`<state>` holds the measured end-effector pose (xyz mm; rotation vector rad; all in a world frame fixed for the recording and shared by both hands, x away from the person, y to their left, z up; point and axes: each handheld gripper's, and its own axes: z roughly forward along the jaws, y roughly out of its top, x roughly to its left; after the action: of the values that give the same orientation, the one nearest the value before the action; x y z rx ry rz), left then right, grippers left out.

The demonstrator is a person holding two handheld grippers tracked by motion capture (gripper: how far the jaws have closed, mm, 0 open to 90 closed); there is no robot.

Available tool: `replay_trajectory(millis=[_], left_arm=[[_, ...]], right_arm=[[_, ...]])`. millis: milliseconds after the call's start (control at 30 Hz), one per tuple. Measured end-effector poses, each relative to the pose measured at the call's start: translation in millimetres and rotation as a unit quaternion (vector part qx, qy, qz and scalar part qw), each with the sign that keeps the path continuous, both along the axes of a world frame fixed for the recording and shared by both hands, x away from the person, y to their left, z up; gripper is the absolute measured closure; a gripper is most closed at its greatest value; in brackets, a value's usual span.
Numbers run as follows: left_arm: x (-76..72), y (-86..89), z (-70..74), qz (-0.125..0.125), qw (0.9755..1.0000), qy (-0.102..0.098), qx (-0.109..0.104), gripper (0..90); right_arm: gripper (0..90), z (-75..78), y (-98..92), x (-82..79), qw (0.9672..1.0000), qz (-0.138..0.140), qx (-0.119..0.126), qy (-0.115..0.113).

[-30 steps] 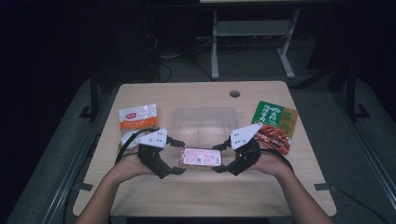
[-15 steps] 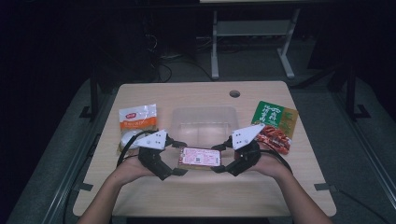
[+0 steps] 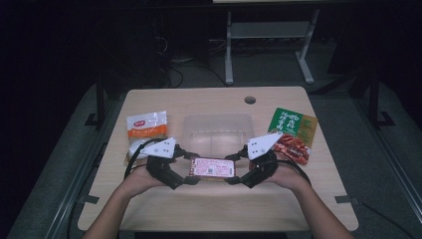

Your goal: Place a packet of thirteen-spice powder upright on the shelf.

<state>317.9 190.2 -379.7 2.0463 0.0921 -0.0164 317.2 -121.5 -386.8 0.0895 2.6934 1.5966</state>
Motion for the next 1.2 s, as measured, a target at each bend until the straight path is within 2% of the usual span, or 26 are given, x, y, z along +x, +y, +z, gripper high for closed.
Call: replay_trajectory(millis=[67,167,433,533,633,800,967,1200], left_arm=[[0.3,1.6,0.8,0.0,1.0,0.003,-0.005,28.9],[-0.1,1.5,1.6,-0.002,1.0,-0.002,-0.001,29.5],[-1.2,-0.5,3.5,-0.003,1.0,-0.002,0.009,30.4],[-1.8,-1.4,5.2,-0.004,0.9999,-0.006,0.009,30.8],[-1.8,-2.3,6.0,-0.007,0.9999,-0.008,0.011,31.0],[-1.0,-3.7,6.4,-0.009,0.9999,-0.008,0.008,31.4],[-1.9,-3.5,7.1,-0.005,0.9999,-0.006,0.009,31.7],[-0.8,-5.0,6.5,0.003,0.9998,0.013,0.015,32.0]], right_arm=[[31.7,0.1,0.3,-0.2,1.0,0.002,0.002,0.0],[31.7,-0.6,0.2,0.3,1.0,0.004,0.006,0.001],[31.6,-3.2,1.1,0.6,0.9999,0.007,-0.007,-0.009],[31.6,-4.6,1.8,0.4,0.9999,0.006,-0.011,-0.002],[31.4,-6.6,3.5,0.2,0.9998,0.005,-0.021,-0.001],[30.8,-14.5,10.2,1.7,0.9982,0.008,-0.059,-0.013],[30.7,-19.2,15.1,3.9,0.9976,0.013,-0.066,-0.012],[27.7,-23.2,17.0,6.8,0.9971,0.005,-0.074,0.014]])
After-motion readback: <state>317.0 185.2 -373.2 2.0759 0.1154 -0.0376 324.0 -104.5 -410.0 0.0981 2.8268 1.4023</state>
